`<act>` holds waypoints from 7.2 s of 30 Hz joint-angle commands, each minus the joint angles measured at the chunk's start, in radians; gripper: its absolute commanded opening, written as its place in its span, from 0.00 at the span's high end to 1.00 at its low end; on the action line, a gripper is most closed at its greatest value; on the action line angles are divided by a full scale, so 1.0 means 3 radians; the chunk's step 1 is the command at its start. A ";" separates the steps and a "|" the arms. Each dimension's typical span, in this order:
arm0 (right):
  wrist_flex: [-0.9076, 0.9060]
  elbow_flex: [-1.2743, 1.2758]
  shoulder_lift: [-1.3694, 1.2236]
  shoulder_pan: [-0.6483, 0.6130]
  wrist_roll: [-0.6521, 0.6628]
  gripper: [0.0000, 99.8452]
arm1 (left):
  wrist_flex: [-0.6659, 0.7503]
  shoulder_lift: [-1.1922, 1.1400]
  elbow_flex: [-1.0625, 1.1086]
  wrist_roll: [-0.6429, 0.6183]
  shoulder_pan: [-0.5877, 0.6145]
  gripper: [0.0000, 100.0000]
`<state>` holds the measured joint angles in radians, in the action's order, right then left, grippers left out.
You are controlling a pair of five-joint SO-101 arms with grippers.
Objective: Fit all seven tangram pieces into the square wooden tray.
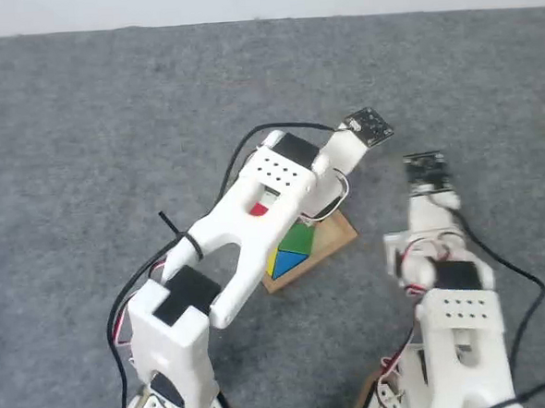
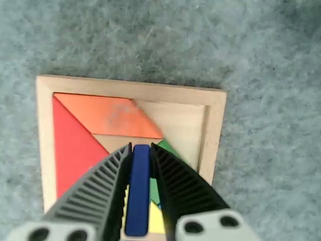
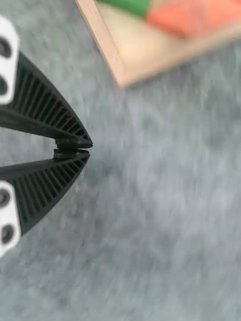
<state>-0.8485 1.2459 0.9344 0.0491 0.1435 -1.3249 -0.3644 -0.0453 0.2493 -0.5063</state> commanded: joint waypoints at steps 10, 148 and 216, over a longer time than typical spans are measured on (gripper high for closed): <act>-0.0023 -0.0251 0.0059 0.0499 -0.0102 0.99 | 0.0051 0.0020 -0.0136 -0.0189 -0.0020 0.96; -0.1066 0.0557 0.2391 -0.0657 0.0261 0.99 | 0.1146 0.4511 0.3583 -0.0404 0.2076 0.88; -0.0964 0.1458 0.2928 -0.0100 0.0394 0.99 | 0.0205 0.7273 0.5767 -0.0281 0.2317 0.87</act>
<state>-1.1308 1.6648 1.7998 0.0031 0.2478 -1.2605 1.7929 1.6962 0.1573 0.1841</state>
